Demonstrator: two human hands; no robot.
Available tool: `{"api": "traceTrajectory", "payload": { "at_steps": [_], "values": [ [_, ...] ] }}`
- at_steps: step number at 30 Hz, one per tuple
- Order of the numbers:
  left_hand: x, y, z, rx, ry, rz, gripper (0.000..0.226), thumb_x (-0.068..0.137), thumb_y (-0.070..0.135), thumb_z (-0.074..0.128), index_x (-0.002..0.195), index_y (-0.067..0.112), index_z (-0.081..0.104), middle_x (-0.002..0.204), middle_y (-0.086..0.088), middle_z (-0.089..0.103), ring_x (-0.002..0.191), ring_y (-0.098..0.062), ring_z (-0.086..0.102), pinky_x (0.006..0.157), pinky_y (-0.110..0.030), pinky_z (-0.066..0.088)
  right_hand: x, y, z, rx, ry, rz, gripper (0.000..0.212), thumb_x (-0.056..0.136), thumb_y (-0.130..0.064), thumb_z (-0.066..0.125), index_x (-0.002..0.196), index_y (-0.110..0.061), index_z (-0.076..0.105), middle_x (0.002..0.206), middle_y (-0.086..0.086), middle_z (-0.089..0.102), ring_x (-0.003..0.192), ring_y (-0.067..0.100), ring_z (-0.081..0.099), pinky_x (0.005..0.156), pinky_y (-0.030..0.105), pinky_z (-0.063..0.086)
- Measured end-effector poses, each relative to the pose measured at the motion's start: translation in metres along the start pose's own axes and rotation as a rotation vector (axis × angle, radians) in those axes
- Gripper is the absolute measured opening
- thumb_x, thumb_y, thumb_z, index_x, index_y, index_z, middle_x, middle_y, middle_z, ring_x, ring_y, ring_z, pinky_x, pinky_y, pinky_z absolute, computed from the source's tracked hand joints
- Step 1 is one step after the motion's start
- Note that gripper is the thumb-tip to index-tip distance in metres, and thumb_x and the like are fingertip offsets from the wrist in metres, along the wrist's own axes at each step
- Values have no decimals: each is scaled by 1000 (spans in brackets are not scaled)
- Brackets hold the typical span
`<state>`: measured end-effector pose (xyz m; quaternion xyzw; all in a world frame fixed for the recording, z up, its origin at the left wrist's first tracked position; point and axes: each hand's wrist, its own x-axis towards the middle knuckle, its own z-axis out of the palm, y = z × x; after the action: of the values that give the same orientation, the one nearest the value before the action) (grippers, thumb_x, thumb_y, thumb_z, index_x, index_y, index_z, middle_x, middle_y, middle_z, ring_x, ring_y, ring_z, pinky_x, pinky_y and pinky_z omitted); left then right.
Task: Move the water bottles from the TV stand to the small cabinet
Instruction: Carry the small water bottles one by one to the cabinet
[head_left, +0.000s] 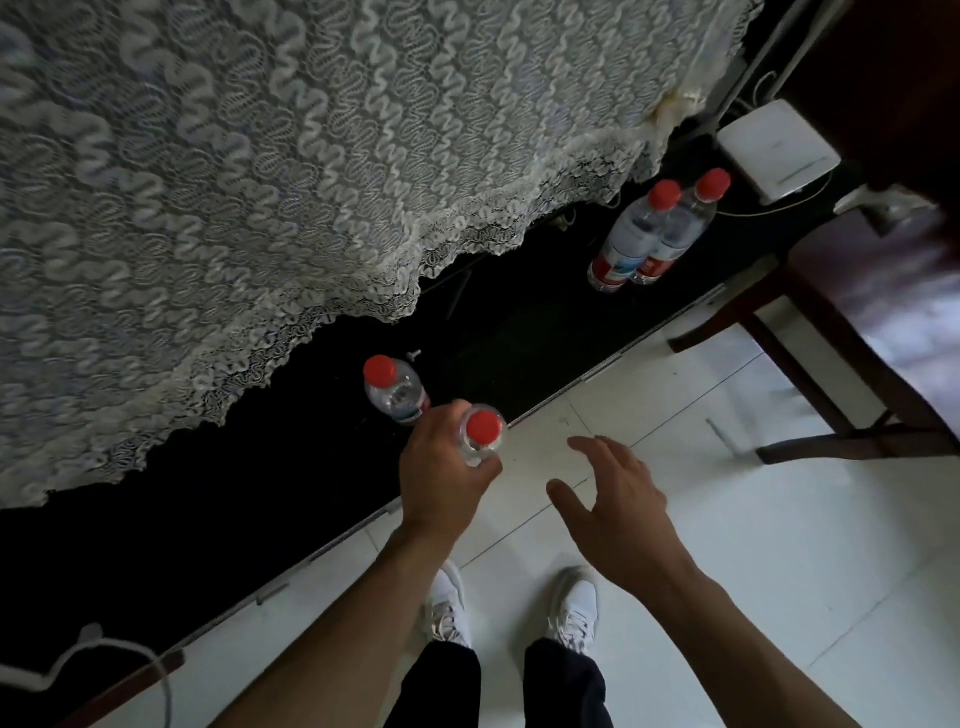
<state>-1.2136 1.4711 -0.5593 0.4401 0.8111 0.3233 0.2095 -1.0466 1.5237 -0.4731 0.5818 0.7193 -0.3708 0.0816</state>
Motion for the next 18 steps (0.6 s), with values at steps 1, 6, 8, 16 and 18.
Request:
{"api": "traceTrajectory", "payload": {
  "at_steps": [1,6,8,16,18],
  "values": [
    [-1,7,-4,-19,11,2,57,63,17,89,113,12,64,101,-3,67,89,-13,59,75,-10,37,-1,2,-5,19,4,12,57,94,-48,53,145,-27,38,156,1,34,143,25,31,114,52,31],
    [-4,73,-35,-178,108,67,60,60,22,93,113,10,65,101,8,63,89,-8,61,79,-7,48,-18,-2,-40,159,53,37,53,94,-45,56,141,-24,44,150,1,42,126,25,52,108,51,40],
    [-1,111,-55,-236,132,100,59,62,31,88,112,9,64,101,7,63,87,-9,62,79,-9,51,-30,-7,-64,223,96,27,51,95,-43,56,140,-23,45,148,2,45,125,24,52,106,48,43],
    [24,270,-157,-322,135,250,58,61,42,82,110,13,67,99,1,74,89,-15,73,72,-38,62,-84,-18,-188,650,162,20,43,98,-39,53,136,-20,51,130,0,60,103,10,59,74,19,45],
    [24,308,-180,-314,150,304,54,61,40,82,105,13,67,94,4,74,85,-9,72,72,-28,61,-99,-20,-219,776,173,10,38,99,-39,51,132,-21,54,126,-1,62,110,12,58,81,22,47]
  ]
}}
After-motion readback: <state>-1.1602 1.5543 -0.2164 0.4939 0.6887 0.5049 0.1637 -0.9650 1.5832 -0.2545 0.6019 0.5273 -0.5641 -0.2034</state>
